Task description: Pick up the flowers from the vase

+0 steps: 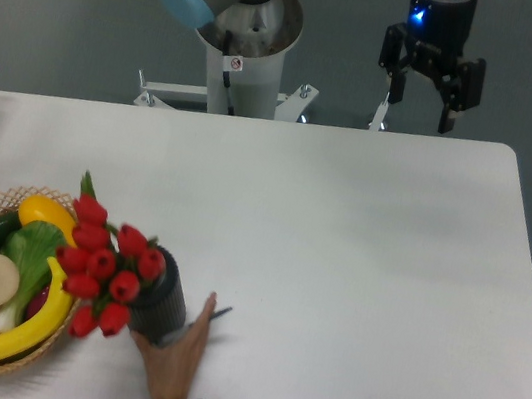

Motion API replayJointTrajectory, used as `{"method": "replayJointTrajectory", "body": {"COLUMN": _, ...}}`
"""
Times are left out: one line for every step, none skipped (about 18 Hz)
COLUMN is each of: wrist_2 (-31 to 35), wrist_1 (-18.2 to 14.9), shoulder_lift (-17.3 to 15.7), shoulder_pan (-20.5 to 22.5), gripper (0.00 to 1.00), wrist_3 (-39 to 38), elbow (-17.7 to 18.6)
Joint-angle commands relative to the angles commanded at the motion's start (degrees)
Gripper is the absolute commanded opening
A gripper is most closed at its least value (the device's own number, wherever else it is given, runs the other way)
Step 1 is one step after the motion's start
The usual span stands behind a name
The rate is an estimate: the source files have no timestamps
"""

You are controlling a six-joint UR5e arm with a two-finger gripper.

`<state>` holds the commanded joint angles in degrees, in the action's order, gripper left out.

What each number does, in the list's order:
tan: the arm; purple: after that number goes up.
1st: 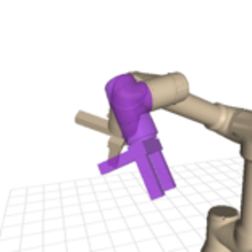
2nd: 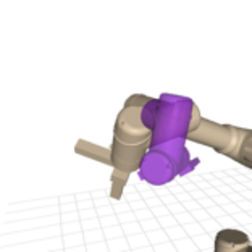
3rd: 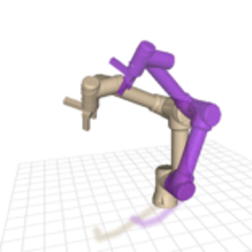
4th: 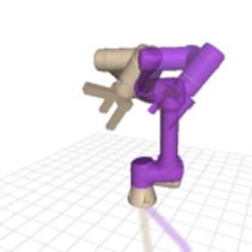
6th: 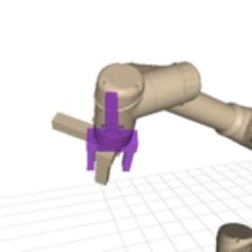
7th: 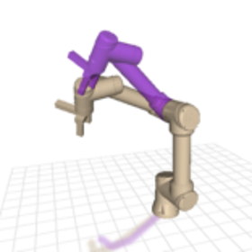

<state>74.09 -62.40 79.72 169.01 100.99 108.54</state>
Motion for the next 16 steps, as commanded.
{"method": "replayJointTrajectory", "body": {"wrist_2": 0.0, "wrist_1": 0.0, "shoulder_lift": 0.0, "shoulder_pan": 0.1, "gripper": 1.0, "wrist_3": 0.0, "elbow": 0.0}}
{"method": "replayJointTrajectory", "body": {"wrist_2": 0.0, "wrist_1": 0.0, "shoulder_lift": 0.0, "shoulder_pan": 0.0, "gripper": 1.0, "wrist_3": 0.0, "elbow": 0.1}}
{"method": "replayJointTrajectory", "body": {"wrist_2": -0.1, "wrist_1": -0.1, "shoulder_lift": 0.0, "shoulder_pan": 0.0, "gripper": 1.0, "wrist_3": 0.0, "elbow": 0.1}}
{"method": "replayJointTrajectory", "body": {"wrist_2": -0.5, "wrist_1": -0.1, "shoulder_lift": 0.0, "shoulder_pan": 0.1, "gripper": 1.0, "wrist_3": 0.0, "elbow": 0.0}}
{"method": "replayJointTrajectory", "body": {"wrist_2": -0.8, "wrist_1": -0.1, "shoulder_lift": 0.0, "shoulder_pan": 0.1, "gripper": 1.0, "wrist_3": 0.0, "elbow": 0.0}}
{"method": "replayJointTrajectory", "body": {"wrist_2": -0.8, "wrist_1": -0.1, "shoulder_lift": 0.0, "shoulder_pan": 0.1, "gripper": 1.0, "wrist_3": 0.0, "elbow": 0.0}}
{"method": "replayJointTrajectory", "body": {"wrist_2": -0.9, "wrist_1": 0.0, "shoulder_lift": 0.0, "shoulder_pan": 0.1, "gripper": 1.0, "wrist_3": 0.0, "elbow": 0.1}}
{"method": "replayJointTrajectory", "body": {"wrist_2": -0.9, "wrist_1": 0.0, "shoulder_lift": 0.1, "shoulder_pan": 0.1, "gripper": 1.0, "wrist_3": 0.0, "elbow": 0.2}}
{"method": "replayJointTrajectory", "body": {"wrist_2": -0.9, "wrist_1": 0.1, "shoulder_lift": 0.0, "shoulder_pan": 0.1, "gripper": 1.0, "wrist_3": -0.1, "elbow": 0.5}}
{"method": "replayJointTrajectory", "body": {"wrist_2": -0.9, "wrist_1": 0.2, "shoulder_lift": -0.1, "shoulder_pan": 0.0, "gripper": 1.0, "wrist_3": -0.3, "elbow": 1.0}}
{"method": "replayJointTrajectory", "body": {"wrist_2": -0.9, "wrist_1": 0.2, "shoulder_lift": -0.1, "shoulder_pan": 0.1, "gripper": 1.0, "wrist_3": -0.6, "elbow": 1.1}}
{"method": "replayJointTrajectory", "body": {"wrist_2": -1.0, "wrist_1": 0.3, "shoulder_lift": -0.1, "shoulder_pan": 0.1, "gripper": 1.0, "wrist_3": -1.3, "elbow": 1.1}}
{"method": "replayJointTrajectory", "body": {"wrist_2": -1.1, "wrist_1": 0.3, "shoulder_lift": -0.1, "shoulder_pan": 0.0, "gripper": 1.0, "wrist_3": -2.5, "elbow": 1.2}}
{"method": "replayJointTrajectory", "body": {"wrist_2": -1.8, "wrist_1": 0.3, "shoulder_lift": 0.0, "shoulder_pan": -0.2, "gripper": 1.0, "wrist_3": -4.2, "elbow": 1.4}}
{"method": "replayJointTrajectory", "body": {"wrist_2": -3.1, "wrist_1": 0.3, "shoulder_lift": 0.0, "shoulder_pan": -0.3, "gripper": 1.0, "wrist_3": -6.3, "elbow": 1.7}}
{"method": "replayJointTrajectory", "body": {"wrist_2": -4.7, "wrist_1": 0.4, "shoulder_lift": -0.1, "shoulder_pan": -0.4, "gripper": 1.0, "wrist_3": -8.8, "elbow": 1.8}}
